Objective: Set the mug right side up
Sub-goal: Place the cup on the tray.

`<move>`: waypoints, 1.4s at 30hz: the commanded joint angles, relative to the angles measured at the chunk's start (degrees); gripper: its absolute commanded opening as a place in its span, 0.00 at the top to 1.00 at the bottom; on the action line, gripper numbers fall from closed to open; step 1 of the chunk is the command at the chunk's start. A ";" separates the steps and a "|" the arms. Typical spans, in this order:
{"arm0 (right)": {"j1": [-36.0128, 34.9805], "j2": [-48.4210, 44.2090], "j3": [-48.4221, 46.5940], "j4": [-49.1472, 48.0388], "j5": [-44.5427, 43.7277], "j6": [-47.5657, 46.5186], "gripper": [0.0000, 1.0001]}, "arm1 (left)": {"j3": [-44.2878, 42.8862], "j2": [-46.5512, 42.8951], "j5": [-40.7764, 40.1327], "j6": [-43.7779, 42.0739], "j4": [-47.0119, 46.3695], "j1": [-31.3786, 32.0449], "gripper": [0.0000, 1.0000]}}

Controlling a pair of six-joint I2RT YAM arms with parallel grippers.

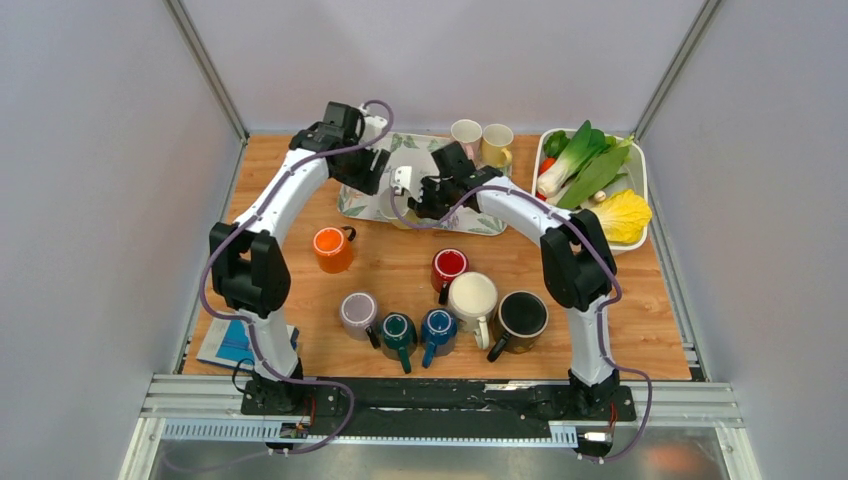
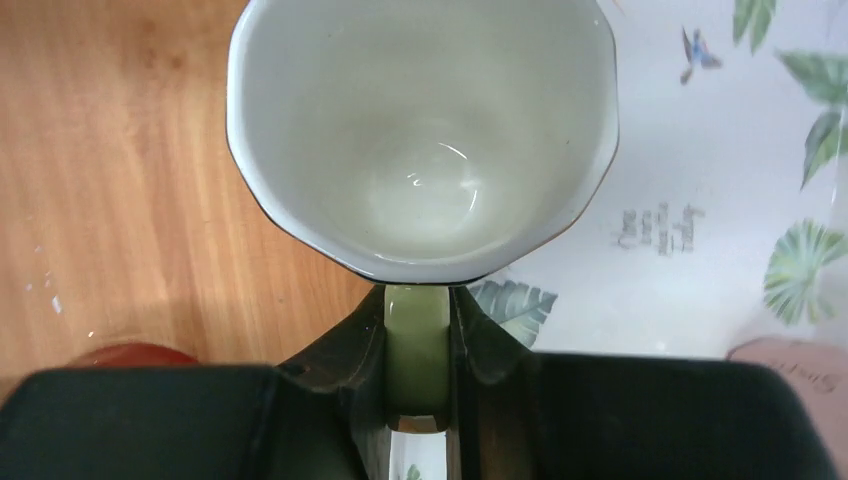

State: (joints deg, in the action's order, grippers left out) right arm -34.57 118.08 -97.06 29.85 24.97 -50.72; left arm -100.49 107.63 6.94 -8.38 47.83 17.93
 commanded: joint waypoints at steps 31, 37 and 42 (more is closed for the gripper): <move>6.95 21.57 -23.45 -24.57 -31.86 50.29 0.97 | 8.84 -15.59 -3.72 7.20 -8.06 -5.20 0.27; 6.82 22.93 -25.36 -24.57 -36.79 53.85 0.95 | 9.06 -15.73 -3.15 7.23 -7.83 -5.20 0.28; 6.83 23.05 -25.76 -24.42 -39.57 57.77 0.92 | 8.97 -15.54 -2.67 7.17 -8.00 -5.21 0.28</move>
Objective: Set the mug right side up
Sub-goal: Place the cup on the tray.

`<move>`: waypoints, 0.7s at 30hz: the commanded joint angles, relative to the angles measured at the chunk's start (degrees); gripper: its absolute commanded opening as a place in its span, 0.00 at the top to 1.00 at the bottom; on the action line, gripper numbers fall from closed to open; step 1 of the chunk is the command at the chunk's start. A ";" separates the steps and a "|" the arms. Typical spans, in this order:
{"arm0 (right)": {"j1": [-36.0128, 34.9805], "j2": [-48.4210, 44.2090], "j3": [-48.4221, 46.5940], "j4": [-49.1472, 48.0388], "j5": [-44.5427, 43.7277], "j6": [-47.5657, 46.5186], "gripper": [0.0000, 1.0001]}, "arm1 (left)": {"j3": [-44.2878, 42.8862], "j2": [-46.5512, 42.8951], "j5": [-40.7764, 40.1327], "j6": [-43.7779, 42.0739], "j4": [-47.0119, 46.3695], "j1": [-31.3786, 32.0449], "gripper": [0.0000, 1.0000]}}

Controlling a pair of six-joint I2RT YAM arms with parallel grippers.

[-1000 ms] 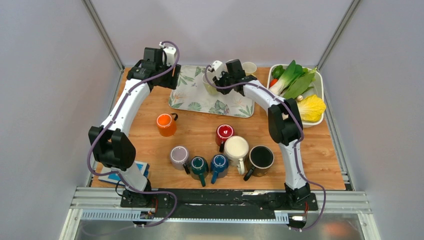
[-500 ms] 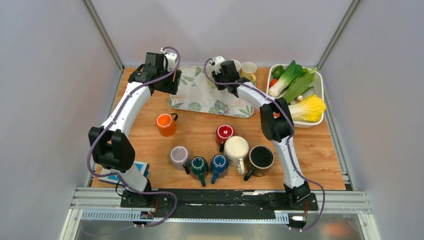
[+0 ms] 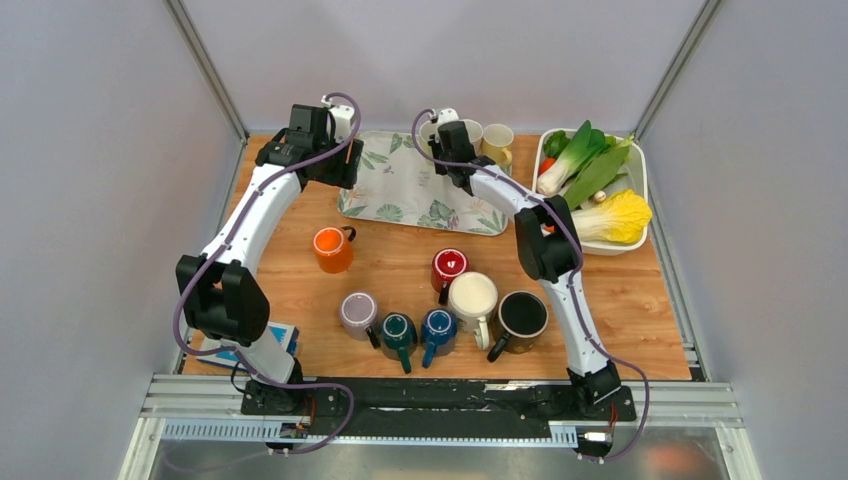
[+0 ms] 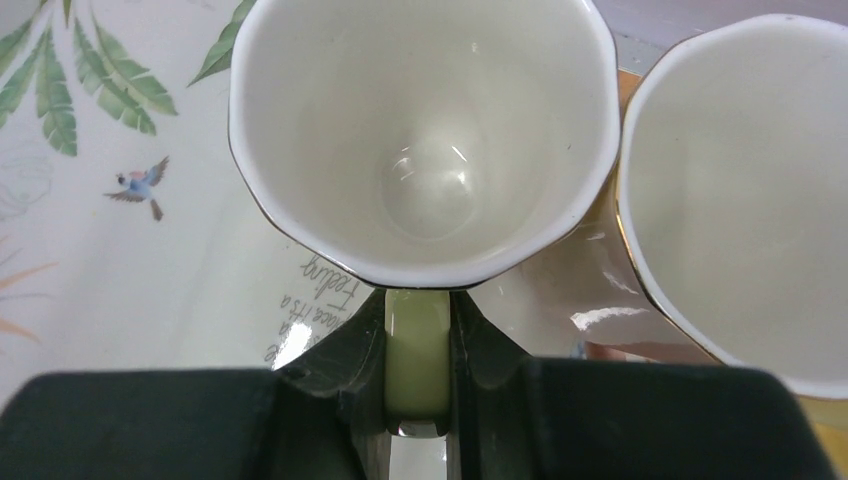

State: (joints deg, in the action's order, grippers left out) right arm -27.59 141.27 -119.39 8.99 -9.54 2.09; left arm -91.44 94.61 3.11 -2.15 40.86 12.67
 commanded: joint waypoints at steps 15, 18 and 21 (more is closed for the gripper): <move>-1.29 0.82 -4.45 -2.41 -6.23 7.42 0.54 | 0.03 -2.26 2.69 1.04 -1.05 0.07 0.29; -1.57 0.32 -3.90 -2.02 -5.84 7.85 0.49 | -0.12 -2.16 2.98 1.19 -1.12 0.08 0.29; -1.71 -0.47 -2.77 -1.30 -5.54 8.58 0.49 | -0.25 -2.04 3.24 1.38 -1.38 0.07 0.29</move>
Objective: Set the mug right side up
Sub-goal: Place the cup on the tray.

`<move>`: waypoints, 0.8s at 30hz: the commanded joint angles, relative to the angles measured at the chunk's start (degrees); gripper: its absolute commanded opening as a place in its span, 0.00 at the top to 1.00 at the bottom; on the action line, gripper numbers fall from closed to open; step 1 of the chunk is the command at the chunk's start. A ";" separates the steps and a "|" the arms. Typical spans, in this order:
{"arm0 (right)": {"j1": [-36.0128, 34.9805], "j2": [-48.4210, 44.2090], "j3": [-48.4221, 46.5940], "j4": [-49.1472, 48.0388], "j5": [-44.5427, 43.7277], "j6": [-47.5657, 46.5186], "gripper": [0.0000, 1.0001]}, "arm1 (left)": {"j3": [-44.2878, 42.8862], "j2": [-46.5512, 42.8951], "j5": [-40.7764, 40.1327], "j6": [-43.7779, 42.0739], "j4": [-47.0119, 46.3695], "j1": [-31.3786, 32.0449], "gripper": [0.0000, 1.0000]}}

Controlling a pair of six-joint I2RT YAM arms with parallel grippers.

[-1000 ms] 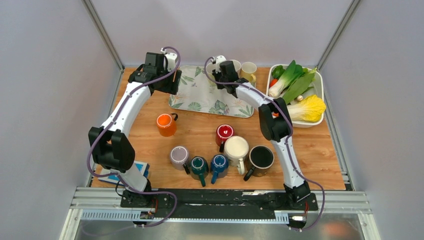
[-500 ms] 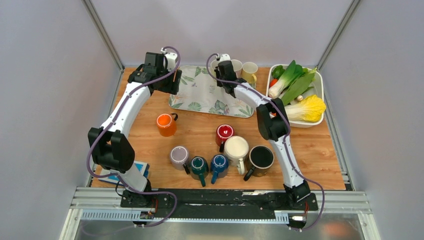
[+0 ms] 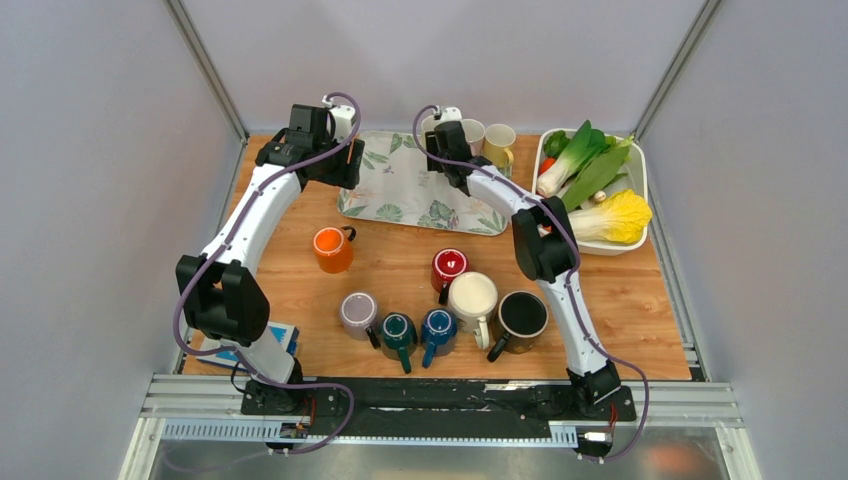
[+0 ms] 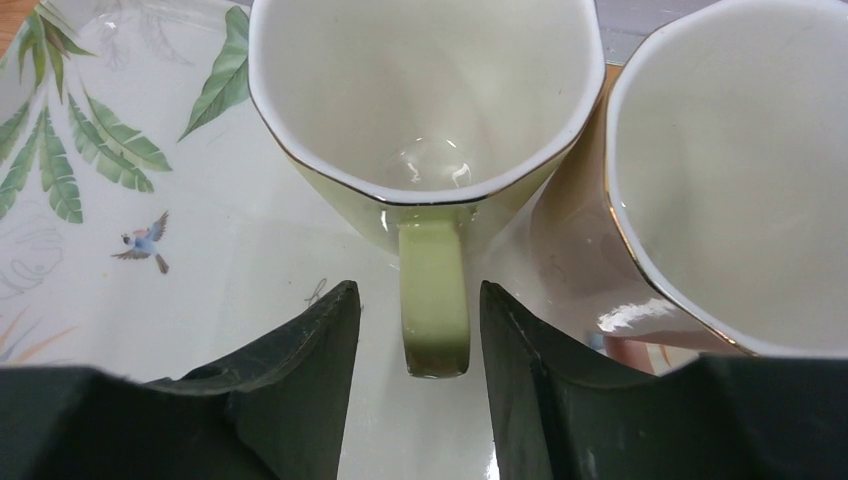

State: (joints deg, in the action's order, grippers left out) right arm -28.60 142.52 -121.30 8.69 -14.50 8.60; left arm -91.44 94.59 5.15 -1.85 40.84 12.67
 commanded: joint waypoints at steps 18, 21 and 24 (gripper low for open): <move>-1.27 -2.69 -0.29 2.91 -9.02 11.08 0.89 | -1.15 -0.65 2.64 1.44 -1.47 0.06 0.30; -1.37 -2.36 -0.45 2.91 -8.80 11.02 0.93 | -1.17 -0.70 2.76 1.38 -1.40 0.08 0.30; -1.58 -2.55 0.01 2.91 -7.83 10.91 0.89 | -0.76 -0.97 2.76 1.31 -1.38 0.02 0.30</move>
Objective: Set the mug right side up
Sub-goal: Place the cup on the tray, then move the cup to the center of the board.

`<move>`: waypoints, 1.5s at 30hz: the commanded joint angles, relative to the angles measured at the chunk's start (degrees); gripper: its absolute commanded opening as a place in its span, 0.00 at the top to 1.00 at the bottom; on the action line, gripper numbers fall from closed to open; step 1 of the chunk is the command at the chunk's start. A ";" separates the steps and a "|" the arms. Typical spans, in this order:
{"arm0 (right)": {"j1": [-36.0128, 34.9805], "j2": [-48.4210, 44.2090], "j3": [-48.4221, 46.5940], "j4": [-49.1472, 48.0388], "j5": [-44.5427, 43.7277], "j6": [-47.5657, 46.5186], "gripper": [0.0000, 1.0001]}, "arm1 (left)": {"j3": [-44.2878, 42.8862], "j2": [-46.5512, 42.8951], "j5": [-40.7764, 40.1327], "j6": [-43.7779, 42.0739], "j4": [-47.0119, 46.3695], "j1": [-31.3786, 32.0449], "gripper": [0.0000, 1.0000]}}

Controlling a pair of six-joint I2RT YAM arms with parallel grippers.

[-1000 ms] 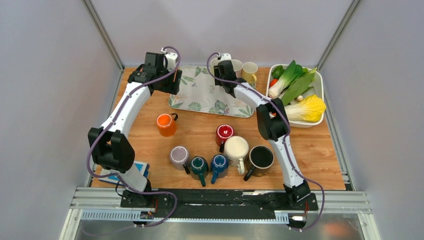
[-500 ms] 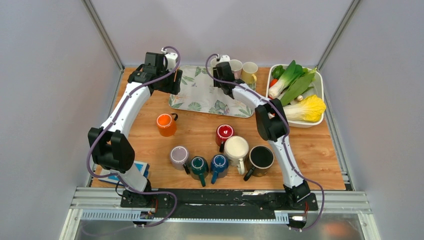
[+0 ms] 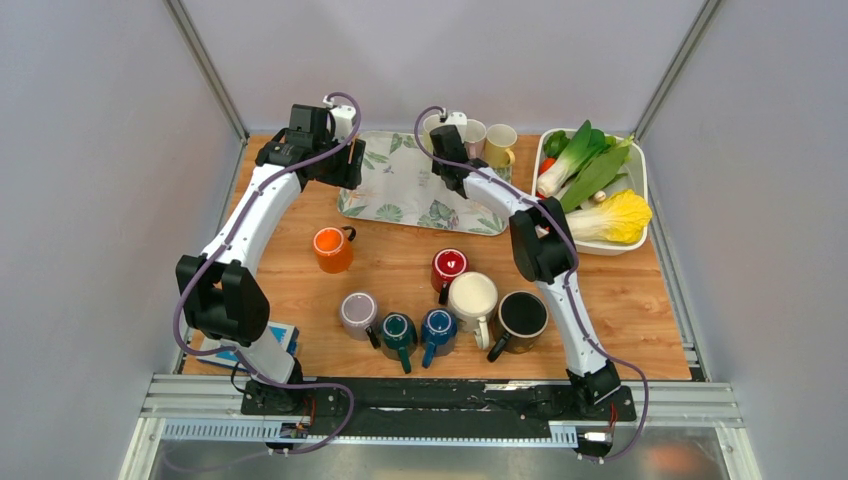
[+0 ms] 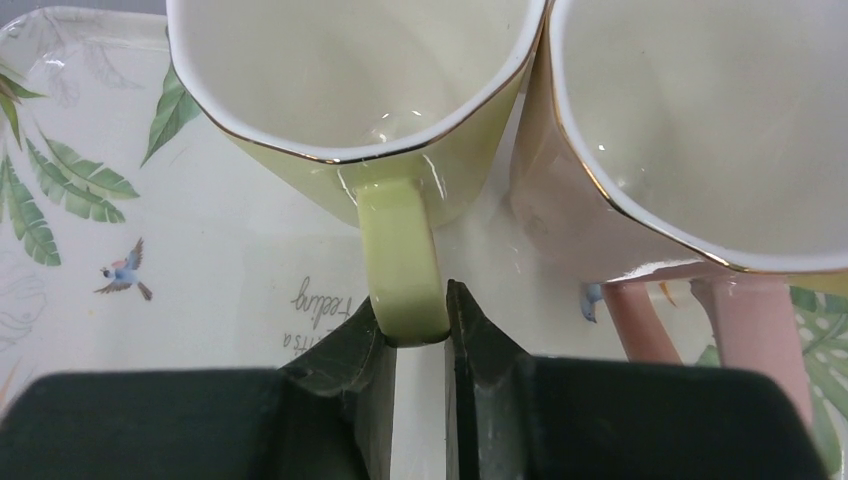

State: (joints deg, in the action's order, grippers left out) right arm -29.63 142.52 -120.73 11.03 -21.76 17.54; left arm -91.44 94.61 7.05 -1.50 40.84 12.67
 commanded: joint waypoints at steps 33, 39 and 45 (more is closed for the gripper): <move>-0.53 -34.48 32.30 4.40 22.84 -13.74 0.00 | 23.16 -19.13 26.72 -20.41 -14.32 0.16 0.27; 0.02 -44.42 42.36 4.59 41.60 -38.00 0.00 | 26.01 -22.16 28.82 -33.46 -6.90 0.17 0.27; 0.80 -49.74 46.64 9.45 56.49 -56.72 0.00 | 28.82 -24.46 28.95 -34.75 -5.12 0.16 0.28</move>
State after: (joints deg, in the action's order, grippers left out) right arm -29.32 96.12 -74.54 17.63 21.37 -22.52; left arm -64.20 73.10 33.23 -31.57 33.76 12.73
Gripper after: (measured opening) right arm 0.998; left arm 0.727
